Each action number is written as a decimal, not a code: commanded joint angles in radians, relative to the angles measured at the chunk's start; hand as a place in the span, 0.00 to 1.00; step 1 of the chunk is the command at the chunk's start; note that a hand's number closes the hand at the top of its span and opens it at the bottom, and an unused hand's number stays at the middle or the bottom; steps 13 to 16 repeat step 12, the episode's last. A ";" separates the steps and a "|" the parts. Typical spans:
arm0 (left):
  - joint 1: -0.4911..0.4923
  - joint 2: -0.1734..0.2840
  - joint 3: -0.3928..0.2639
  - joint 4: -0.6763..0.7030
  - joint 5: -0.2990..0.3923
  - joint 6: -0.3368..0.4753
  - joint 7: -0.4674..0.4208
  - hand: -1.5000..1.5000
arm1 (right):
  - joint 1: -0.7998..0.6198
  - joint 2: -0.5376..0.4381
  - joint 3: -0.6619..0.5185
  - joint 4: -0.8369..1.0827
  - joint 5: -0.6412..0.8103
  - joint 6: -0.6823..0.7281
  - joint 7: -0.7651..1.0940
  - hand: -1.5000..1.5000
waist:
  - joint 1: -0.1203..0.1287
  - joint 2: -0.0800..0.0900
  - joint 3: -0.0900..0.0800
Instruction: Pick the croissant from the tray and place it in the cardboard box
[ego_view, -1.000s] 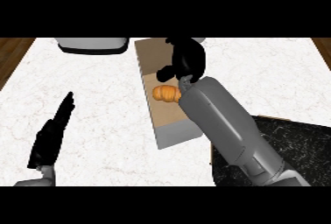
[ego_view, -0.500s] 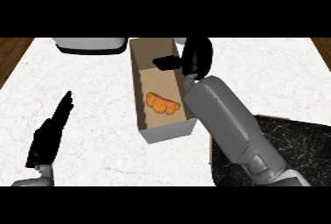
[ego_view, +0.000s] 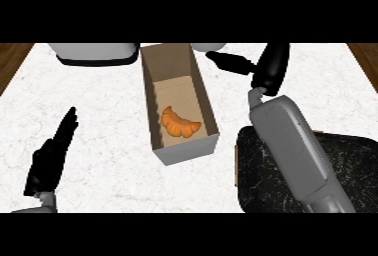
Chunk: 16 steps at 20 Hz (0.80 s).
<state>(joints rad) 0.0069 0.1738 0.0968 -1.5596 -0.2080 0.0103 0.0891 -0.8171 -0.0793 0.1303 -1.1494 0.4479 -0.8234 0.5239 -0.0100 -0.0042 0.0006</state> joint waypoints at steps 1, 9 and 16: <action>-0.023 0.000 0.022 0.010 0.017 0.003 0.016 0.50 | 0.115 -0.116 -0.068 -0.183 -0.030 0.024 0.044 0.00 | -0.023 -0.005 0.000; 0.041 -0.018 -0.009 -0.046 -0.006 0.004 0.002 0.50 | 0.512 -0.311 -0.207 -0.597 -0.257 0.203 -0.059 0.00 | -0.010 -0.001 0.000; 0.011 -0.012 0.012 0.018 -0.006 0.012 -0.036 0.50 | 0.642 -0.374 -0.281 -0.706 -0.365 0.311 -0.074 0.00 | -0.015 0.000 0.000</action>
